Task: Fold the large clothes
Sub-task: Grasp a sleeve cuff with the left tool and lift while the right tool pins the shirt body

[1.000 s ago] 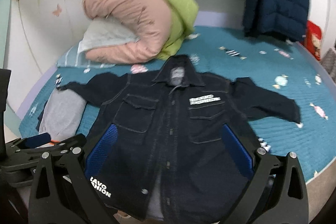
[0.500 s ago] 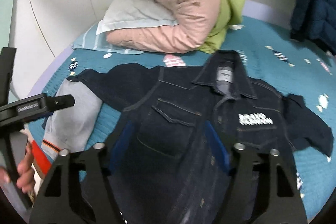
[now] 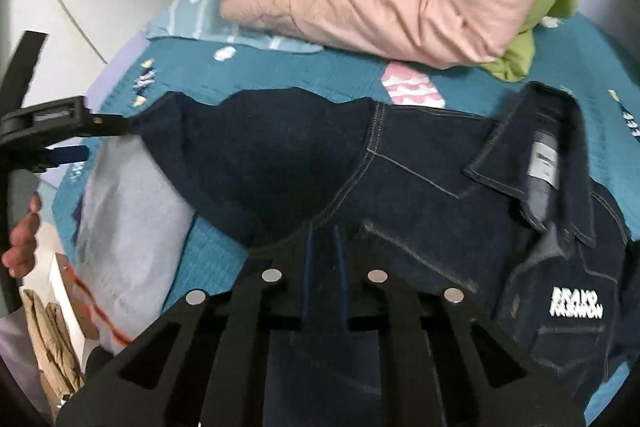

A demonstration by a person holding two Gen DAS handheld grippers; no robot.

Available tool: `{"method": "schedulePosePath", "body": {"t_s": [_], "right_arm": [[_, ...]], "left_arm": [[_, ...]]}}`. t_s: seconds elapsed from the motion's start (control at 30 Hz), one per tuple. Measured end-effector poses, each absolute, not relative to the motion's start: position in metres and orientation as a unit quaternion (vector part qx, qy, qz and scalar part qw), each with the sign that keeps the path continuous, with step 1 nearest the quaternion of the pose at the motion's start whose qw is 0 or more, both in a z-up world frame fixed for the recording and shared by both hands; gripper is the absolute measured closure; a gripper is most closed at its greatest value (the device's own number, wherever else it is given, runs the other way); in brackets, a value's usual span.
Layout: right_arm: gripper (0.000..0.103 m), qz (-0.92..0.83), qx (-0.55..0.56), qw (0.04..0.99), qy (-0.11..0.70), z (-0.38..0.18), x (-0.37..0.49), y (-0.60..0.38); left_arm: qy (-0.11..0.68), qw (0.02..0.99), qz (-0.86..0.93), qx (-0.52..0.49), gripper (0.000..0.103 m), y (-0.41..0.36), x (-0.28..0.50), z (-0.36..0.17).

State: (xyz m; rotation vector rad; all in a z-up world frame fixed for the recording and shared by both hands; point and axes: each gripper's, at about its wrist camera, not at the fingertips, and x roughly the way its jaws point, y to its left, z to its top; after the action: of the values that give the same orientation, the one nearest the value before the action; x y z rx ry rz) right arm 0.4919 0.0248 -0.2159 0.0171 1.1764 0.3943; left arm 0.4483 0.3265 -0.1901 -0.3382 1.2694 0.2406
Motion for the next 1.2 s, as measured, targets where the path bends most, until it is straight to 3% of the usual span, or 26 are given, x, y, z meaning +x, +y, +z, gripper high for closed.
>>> {"method": "schedulePosePath", "body": {"t_s": [0.23,0.43,0.47,0.53,0.6,0.87,1.2], "right_arm": [[0.093,0.170,0.022,0.797,0.580,-0.258,0.529,0.041],[0.093,0.170,0.035,0.779,0.603,-0.287,0.546,0.050],[0.093,0.167,0.033,0.769,0.616,-0.297,0.548,0.051],[0.095,0.171,0.051,0.767,0.616,-0.310,0.551,0.044],[0.095,0.177,0.093,0.762,0.616,-0.314,0.552,0.032],[0.103,0.192,0.154,0.747,0.618,-0.320,0.553,0.009],[0.102,0.169,0.222,0.746,0.605,-0.301,0.528,-0.014]], "left_arm": [[0.635,0.752,0.122,-0.129,0.005,0.339,0.493,-0.222],[0.651,0.725,0.113,-0.195,0.008,0.366,0.516,-0.256],[0.648,0.727,0.113,-0.198,0.013,0.367,0.517,-0.258],[0.642,0.738,0.128,-0.166,0.058,0.367,0.524,-0.260],[0.641,0.743,0.101,-0.166,0.075,0.366,0.529,-0.263],[0.568,0.813,0.110,-0.064,0.081,0.332,0.509,-0.200],[0.449,0.889,0.093,0.015,0.081,0.225,0.452,-0.096]]}}
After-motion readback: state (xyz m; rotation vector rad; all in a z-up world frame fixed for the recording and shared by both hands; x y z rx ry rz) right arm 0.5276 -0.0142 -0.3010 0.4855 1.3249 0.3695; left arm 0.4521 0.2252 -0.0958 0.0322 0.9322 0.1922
